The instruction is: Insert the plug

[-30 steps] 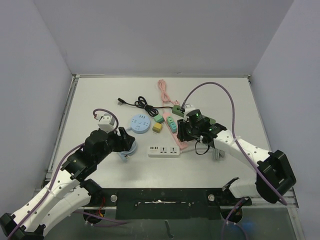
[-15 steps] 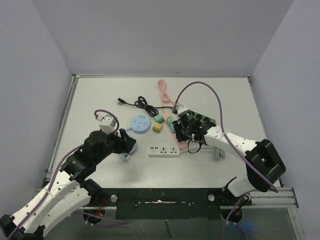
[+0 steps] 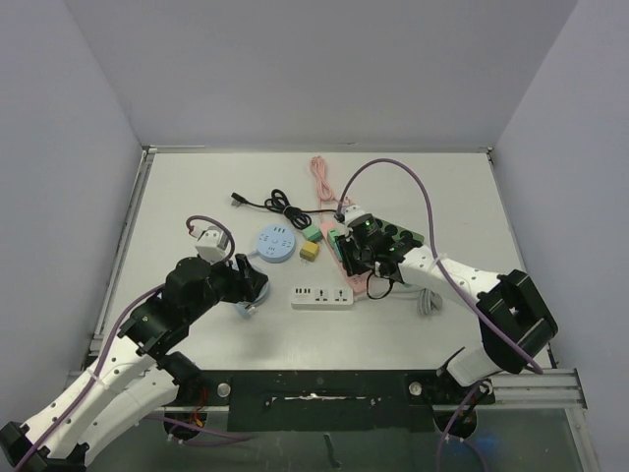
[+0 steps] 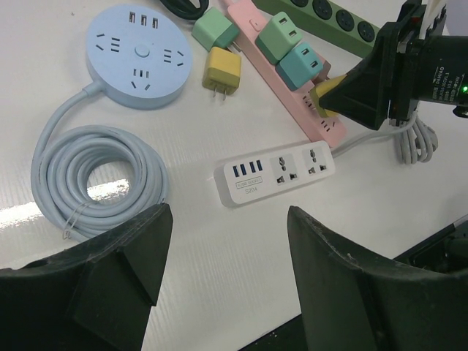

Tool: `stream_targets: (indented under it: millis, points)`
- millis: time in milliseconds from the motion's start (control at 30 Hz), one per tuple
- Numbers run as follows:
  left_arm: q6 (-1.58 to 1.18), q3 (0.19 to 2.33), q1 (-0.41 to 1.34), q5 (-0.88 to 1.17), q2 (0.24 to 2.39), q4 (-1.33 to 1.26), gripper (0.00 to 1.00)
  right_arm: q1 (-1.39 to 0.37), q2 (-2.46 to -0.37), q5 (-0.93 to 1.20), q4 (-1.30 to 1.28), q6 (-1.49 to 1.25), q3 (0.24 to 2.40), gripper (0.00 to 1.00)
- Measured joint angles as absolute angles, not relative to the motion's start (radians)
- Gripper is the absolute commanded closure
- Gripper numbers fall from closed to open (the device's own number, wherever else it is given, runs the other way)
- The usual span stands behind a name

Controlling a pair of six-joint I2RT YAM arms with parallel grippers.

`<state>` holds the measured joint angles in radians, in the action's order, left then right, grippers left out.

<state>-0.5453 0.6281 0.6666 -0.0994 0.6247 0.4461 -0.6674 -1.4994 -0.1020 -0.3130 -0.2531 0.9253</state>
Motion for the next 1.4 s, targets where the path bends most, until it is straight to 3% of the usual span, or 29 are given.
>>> stream_targets:
  millis: [1000, 1400]
  points:
    - [-0.546, 0.627, 0.667, -0.101, 0.625, 0.461, 0.37, -0.635, -1.6, -0.034, -0.311, -0.16, 0.986, 0.94]
    - [-0.546, 0.627, 0.667, -0.101, 0.63, 0.463, 0.37, -0.693, -1.645, -0.154, -0.265, -0.274, 0.968, 0.98]
